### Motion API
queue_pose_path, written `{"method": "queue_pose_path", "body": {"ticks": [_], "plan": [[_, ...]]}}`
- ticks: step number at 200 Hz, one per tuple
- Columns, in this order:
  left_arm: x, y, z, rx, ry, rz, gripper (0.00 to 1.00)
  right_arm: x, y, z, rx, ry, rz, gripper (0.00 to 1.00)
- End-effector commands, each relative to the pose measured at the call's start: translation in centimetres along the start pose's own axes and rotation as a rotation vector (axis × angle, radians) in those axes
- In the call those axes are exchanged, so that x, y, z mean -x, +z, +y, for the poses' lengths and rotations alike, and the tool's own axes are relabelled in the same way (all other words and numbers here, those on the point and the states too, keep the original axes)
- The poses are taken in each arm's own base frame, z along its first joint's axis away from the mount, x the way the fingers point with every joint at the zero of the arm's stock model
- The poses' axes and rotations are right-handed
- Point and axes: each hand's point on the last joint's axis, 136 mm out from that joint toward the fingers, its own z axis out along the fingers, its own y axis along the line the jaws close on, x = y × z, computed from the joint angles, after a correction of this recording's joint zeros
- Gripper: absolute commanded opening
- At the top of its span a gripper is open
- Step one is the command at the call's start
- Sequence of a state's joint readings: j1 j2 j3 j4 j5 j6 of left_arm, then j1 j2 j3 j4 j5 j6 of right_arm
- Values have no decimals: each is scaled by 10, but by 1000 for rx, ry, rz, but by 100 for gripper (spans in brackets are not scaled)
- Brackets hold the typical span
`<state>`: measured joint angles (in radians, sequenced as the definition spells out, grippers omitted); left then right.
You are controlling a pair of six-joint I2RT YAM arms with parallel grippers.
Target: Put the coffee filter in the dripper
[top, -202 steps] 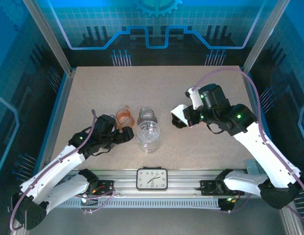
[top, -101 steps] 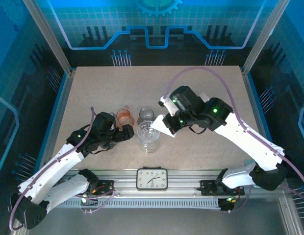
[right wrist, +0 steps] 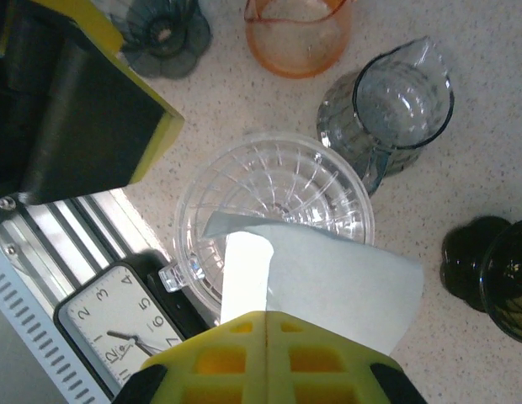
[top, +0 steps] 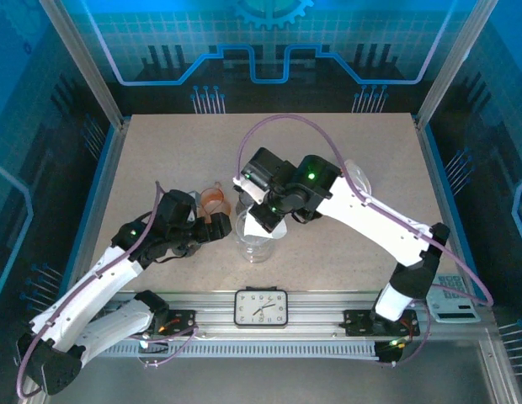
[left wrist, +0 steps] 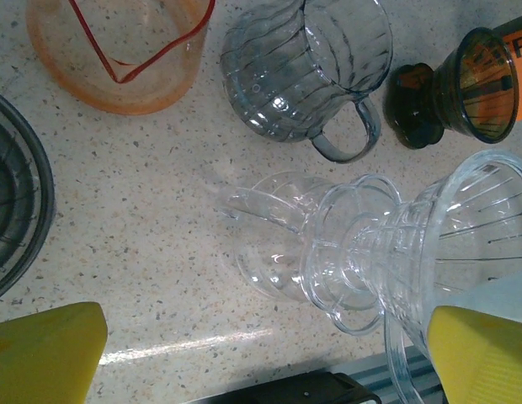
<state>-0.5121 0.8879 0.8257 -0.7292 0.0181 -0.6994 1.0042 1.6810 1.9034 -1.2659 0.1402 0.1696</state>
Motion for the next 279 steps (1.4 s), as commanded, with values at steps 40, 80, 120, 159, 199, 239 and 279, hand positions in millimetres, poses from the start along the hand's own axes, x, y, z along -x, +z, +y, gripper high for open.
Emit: {"method": "queue_pose_path", "body": {"ticks": [40,80,120,159,199,239,279], "plan": [[-1,-5,-9,-63,4,23,99,-6,20,13,6,-58,91,0],[-2,-3,-9,-72,-4,29,99,-1,36,21,25,-68,100,0],[-3,-4,-9,-79,-5,32,99,-4,54,25,43,-65,126,1],[-3,-5,-9,-82,-7,31,99,-9,69,27,49,-57,147,3],[-3,-6,-9,-85,-11,29,99,-10,74,27,58,-45,143,11],[-2,-9,-12,-98,-20,28,99,-4,59,23,44,-33,83,39],[3,-14,-16,-114,-33,12,99,-2,41,18,29,-10,26,52]]}}
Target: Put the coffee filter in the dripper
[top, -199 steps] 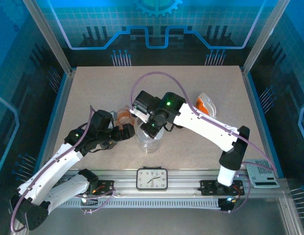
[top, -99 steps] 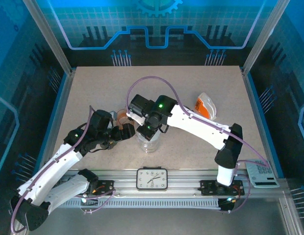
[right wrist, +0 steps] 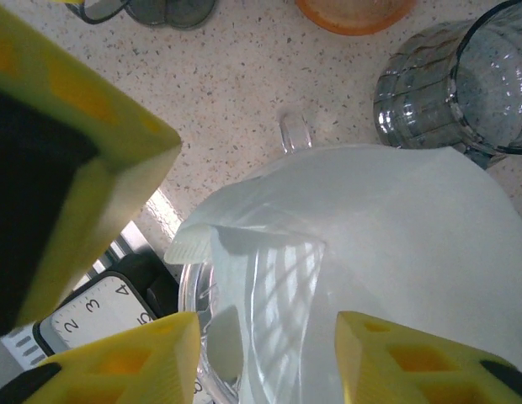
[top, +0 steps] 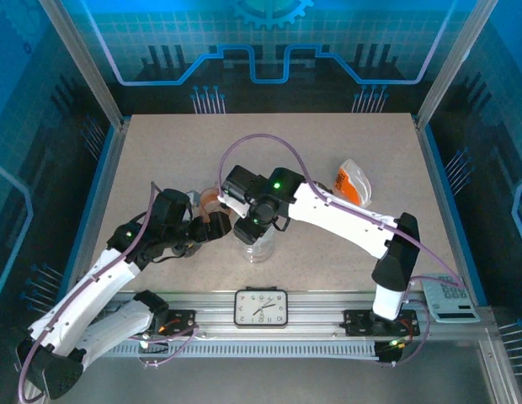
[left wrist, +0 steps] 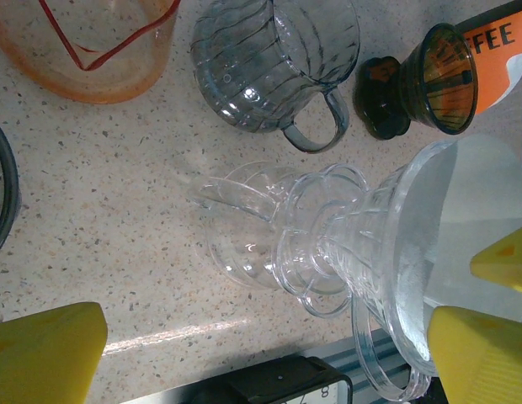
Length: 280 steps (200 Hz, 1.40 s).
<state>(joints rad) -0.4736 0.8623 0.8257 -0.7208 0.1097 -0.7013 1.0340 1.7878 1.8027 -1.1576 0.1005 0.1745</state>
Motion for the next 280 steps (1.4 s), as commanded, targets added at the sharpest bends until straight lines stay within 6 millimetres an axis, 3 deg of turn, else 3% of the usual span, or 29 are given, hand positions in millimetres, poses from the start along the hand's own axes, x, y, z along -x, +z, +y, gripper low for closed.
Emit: {"method": "queue_pose_path", "body": {"ticks": [1,30,49,69,97,111,163,230,252,280], "plan": [[3,-7,-9,-41,-7,-8,99,4,-26,-2,-12,14,-80,52],[8,-10,-15,-58,-7,-22,99,1,-45,-10,-36,43,-149,60],[13,-9,-29,-114,12,-18,95,-2,-53,-25,-52,97,-197,62],[18,-5,-46,-150,37,13,87,-7,-50,-43,-47,170,-215,62],[17,7,-69,-145,126,65,90,-13,-45,-61,-82,216,-220,62],[14,16,-70,-102,154,97,90,-15,-44,-67,-90,235,-223,63],[-4,24,-67,-87,171,196,60,-23,-31,-83,-100,269,-200,62],[-22,20,-68,-120,186,284,29,-17,-21,-85,-90,266,-195,59],[-24,21,-66,-110,196,298,22,-11,-20,-84,-81,246,-191,56],[-26,24,-63,-104,199,310,20,-7,-14,-83,-73,227,-168,52]]}}
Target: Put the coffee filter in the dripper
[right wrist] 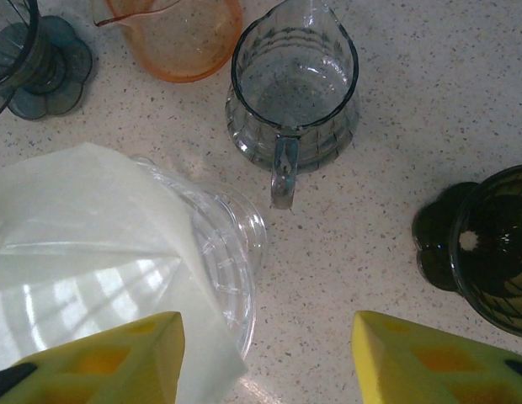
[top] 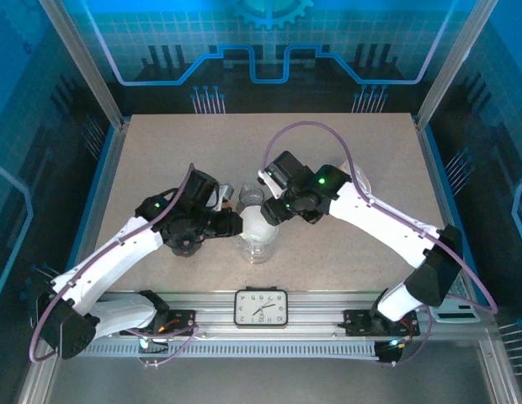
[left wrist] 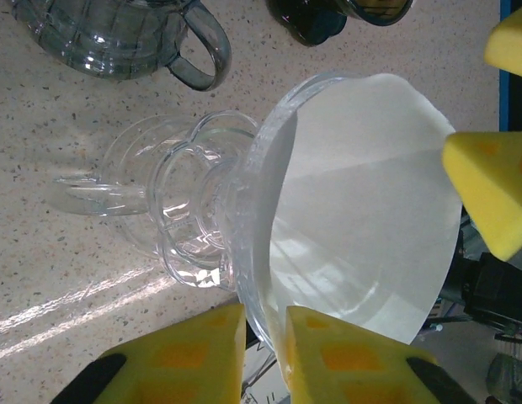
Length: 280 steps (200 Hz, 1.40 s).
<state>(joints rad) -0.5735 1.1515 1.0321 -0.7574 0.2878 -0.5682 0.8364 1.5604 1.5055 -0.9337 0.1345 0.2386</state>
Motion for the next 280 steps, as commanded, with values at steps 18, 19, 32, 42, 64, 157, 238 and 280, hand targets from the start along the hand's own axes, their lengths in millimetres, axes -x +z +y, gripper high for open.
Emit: {"method": "queue_pose_path", "body": {"ticks": [18,19,32,42,64,157,238,280], "plan": [[-8,3,1,7,22,51,21,10,5,6,37,-24,7,50],[-8,3,1,9,22,51,21,10,5,7,38,-24,8,50],[-8,5,6,22,15,57,21,10,6,8,41,-28,11,46],[-8,6,8,27,6,57,22,8,9,8,37,-28,19,40],[-6,6,11,28,-8,50,31,5,12,6,13,-31,27,24],[1,6,6,-28,-40,25,47,-5,5,8,-168,-49,11,0],[-2,10,9,-40,-38,38,31,-16,9,12,-162,6,19,3],[-4,12,15,-31,-41,44,31,1,-7,10,-152,25,-53,57]]}}
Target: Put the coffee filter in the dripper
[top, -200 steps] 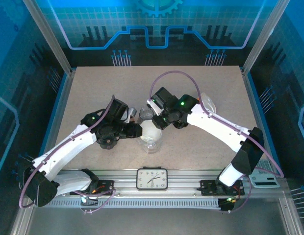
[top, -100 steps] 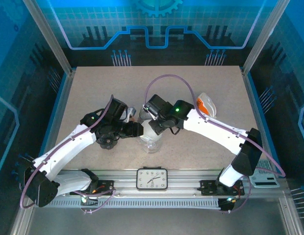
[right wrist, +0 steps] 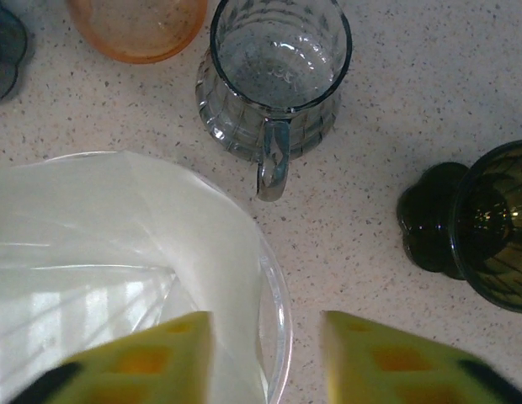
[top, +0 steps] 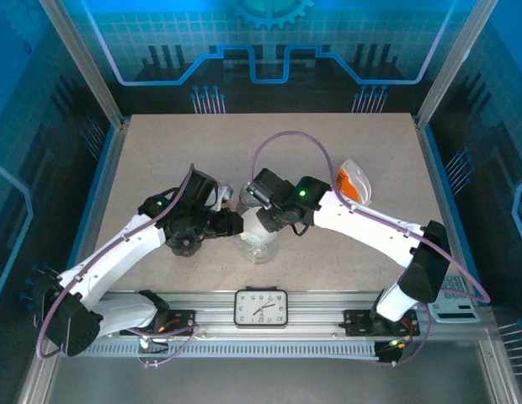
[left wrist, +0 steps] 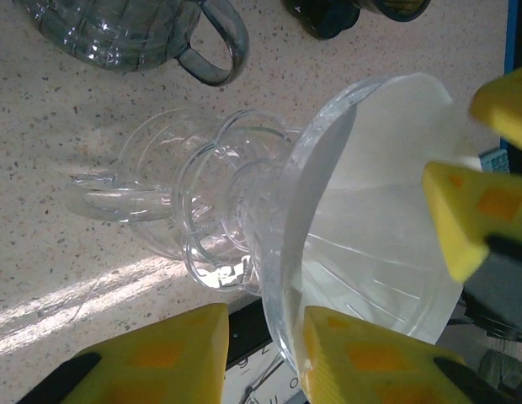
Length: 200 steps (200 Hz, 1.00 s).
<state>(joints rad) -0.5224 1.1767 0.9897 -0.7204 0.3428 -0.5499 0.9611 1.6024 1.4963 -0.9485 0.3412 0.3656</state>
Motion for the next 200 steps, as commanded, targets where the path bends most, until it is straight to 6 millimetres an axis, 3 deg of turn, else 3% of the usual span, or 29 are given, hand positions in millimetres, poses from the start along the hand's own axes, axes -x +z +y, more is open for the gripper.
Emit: {"method": "queue_pose_path", "body": {"ticks": [1,27,64,96,142,200], "plan": [[-5,1,2,-17,-8,19,31,12,-21,-4,8,24,-66,57],[-4,-1,3,-19,-10,10,32,14,-17,4,88,41,-46,63],[-4,-1,4,-24,-15,6,33,2,9,18,138,14,62,66],[-2,-3,3,-31,-18,-1,36,-4,23,16,134,20,96,67],[2,-6,0,-51,-36,-32,49,-13,40,18,127,11,136,67],[2,0,1,-64,-63,-29,51,-20,53,20,124,16,157,68]]}}
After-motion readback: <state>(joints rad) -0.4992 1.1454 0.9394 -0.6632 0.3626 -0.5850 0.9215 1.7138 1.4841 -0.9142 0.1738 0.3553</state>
